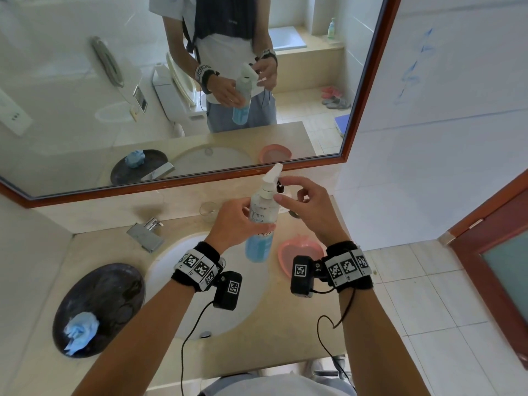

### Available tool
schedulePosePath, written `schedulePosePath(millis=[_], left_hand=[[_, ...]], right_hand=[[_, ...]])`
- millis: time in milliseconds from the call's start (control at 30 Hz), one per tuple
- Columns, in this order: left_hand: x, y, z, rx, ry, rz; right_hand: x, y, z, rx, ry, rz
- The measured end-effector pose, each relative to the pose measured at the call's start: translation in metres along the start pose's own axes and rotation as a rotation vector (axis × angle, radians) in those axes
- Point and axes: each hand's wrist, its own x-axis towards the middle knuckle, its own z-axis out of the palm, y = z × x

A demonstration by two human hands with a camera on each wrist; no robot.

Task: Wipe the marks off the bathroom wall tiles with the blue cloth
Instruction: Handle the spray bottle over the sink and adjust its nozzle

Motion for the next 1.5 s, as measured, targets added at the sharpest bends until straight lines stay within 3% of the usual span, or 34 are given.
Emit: schedulePosePath(millis=[300,467,733,900,1200,1367,1500], left_hand=[[0.001,0.003,-0.002,0.050,0.012,0.037],[-0.001,0.004,-0.003,0.069,-0.009,0.058],[-0.002,0.004,-0.005,0.054,0.033,0.052],[-0.002,0.006,-0.005,0.067,0.031,0.054],[0.001,0.006,-0.004,0.064,0.065,0.017],[-0.001,0.011,-0.004,0.046,0.028,0.038],[-0.003,0.014,-0.006,0.019,-0.068,0.043]], right_hand=[[0.001,0.005,0.009,0.022,0.159,-0.023],[-0.002,-0.004,0.003,0.075,0.056,-0.017],[-0.004,-0.007,0.002,0.147,0.122,0.017],[-0.003,-0.003,0.006,0.283,0.025,0.128],[-0.003,-0.004,0.001,0.390,0.064,0.141],[-0.007,-0.004,-0.002,0.280,0.066,0.068],[-0.009,0.005,-0.005,0.184,-0.109,0.029]])
